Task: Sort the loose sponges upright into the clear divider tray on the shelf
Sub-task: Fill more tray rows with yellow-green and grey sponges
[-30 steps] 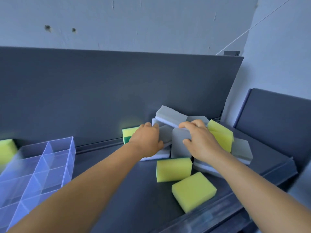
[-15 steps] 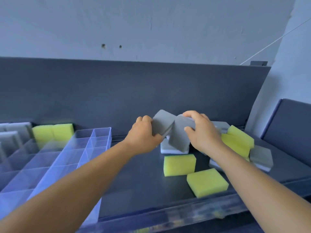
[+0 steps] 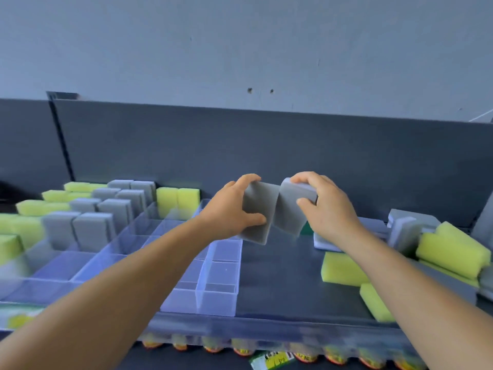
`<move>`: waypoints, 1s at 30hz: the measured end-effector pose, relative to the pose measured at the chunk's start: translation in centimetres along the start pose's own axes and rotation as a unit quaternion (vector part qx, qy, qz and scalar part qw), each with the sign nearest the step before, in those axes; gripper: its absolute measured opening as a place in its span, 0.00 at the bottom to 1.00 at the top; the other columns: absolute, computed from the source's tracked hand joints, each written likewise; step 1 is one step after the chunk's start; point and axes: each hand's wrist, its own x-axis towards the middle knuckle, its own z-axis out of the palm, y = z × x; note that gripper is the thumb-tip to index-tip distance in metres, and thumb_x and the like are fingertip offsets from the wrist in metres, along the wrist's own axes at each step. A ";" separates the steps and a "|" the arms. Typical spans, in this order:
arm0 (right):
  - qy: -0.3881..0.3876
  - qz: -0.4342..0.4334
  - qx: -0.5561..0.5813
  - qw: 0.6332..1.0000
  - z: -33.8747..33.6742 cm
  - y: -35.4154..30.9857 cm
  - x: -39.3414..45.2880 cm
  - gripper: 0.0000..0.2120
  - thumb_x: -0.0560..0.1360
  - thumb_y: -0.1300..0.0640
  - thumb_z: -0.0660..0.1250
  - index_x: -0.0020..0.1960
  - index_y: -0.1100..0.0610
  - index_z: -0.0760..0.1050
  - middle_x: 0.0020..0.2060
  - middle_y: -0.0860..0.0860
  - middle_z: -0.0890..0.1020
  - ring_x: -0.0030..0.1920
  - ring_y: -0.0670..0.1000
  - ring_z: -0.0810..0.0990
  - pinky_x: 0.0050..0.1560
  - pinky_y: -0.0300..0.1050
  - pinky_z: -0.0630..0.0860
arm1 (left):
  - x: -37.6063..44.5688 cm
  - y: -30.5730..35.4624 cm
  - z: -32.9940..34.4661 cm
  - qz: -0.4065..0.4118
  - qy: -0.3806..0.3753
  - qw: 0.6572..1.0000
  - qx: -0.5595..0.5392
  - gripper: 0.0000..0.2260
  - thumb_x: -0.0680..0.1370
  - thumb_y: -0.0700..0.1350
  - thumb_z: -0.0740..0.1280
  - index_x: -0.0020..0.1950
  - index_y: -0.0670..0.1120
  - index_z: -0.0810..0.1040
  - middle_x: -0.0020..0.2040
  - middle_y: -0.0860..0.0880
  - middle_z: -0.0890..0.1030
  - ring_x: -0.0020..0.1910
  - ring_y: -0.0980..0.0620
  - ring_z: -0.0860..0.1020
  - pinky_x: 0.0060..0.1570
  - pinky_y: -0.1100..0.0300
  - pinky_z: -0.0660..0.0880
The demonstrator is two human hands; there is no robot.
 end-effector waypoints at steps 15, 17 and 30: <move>-0.037 -0.052 0.027 0.998 9.9 -15.8 -1.1 0.19 0.74 0.63 0.61 0.60 0.46 0.75 0.55 0.44 0.74 0.41 0.41 0.71 0.38 0.20 0.64 | -6.9 -12.0 -14.8 -0.010 0.054 0.998 0.029 0.18 0.73 0.45 0.71 0.61 0.54 0.76 0.56 0.52 0.76 0.44 0.51 0.78 0.43 0.65 0.69; -0.036 -0.048 0.041 0.997 11.3 -17.9 -1.4 0.18 0.74 0.62 0.62 0.59 0.45 0.75 0.54 0.44 0.73 0.40 0.38 0.71 0.38 0.23 0.65 | -8.1 -13.9 -16.7 -0.013 0.061 0.997 0.039 0.18 0.72 0.45 0.71 0.61 0.54 0.76 0.56 0.51 0.77 0.44 0.51 0.77 0.47 0.62 0.70; -0.072 -0.041 0.081 0.993 19.8 -26.8 -2.8 0.16 0.75 0.61 0.64 0.59 0.45 0.75 0.49 0.44 0.73 0.36 0.41 0.70 0.39 0.28 0.65 | -13.5 -23.5 -24.1 -0.062 0.074 0.994 0.042 0.17 0.74 0.41 0.70 0.61 0.52 0.76 0.54 0.51 0.76 0.40 0.49 0.76 0.46 0.58 0.72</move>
